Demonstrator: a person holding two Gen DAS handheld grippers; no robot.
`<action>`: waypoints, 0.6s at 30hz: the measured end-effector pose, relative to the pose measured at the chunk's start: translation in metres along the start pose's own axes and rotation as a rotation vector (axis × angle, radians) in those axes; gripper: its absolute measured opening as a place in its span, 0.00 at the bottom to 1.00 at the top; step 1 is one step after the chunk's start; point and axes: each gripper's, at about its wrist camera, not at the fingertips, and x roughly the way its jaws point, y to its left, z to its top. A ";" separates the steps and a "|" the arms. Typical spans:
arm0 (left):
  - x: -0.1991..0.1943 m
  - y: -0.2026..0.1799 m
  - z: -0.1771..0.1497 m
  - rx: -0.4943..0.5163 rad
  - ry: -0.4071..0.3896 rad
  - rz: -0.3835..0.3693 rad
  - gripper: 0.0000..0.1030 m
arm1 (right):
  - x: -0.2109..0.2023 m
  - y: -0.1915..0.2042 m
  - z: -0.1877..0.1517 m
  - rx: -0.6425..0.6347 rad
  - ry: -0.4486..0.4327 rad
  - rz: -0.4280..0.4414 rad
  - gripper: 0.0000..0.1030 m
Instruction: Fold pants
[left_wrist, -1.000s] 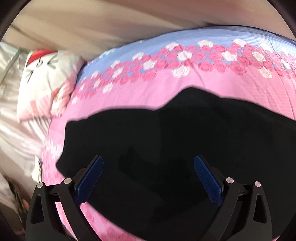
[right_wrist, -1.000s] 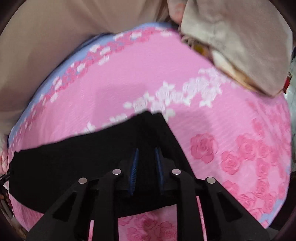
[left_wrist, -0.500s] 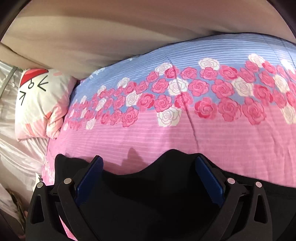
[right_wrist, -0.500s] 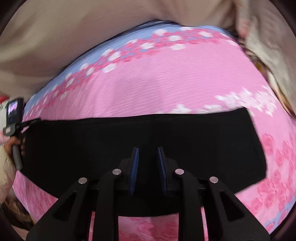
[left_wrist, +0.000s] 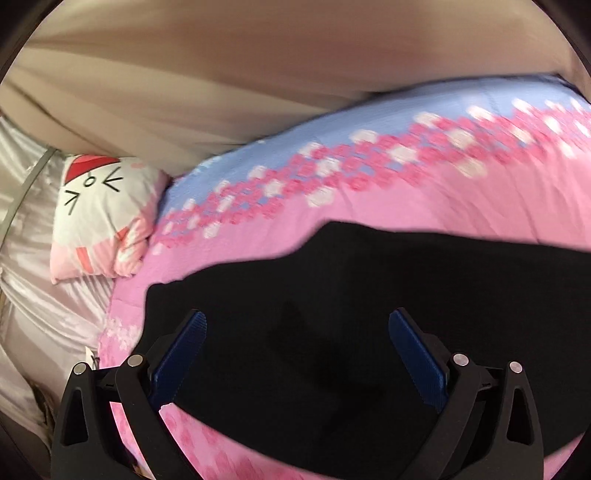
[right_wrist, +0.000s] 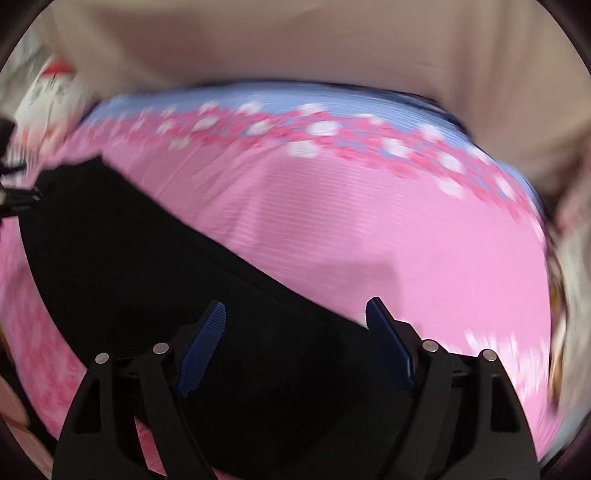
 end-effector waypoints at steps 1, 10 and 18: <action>-0.003 -0.004 -0.003 0.006 0.012 -0.013 0.95 | 0.013 0.002 0.001 -0.024 0.044 0.013 0.12; -0.025 -0.033 -0.013 0.021 0.029 -0.054 0.95 | -0.013 -0.072 -0.016 0.339 -0.037 -0.060 0.04; -0.038 -0.042 -0.021 0.048 0.049 -0.118 0.95 | -0.084 -0.150 -0.160 0.751 -0.038 -0.173 0.79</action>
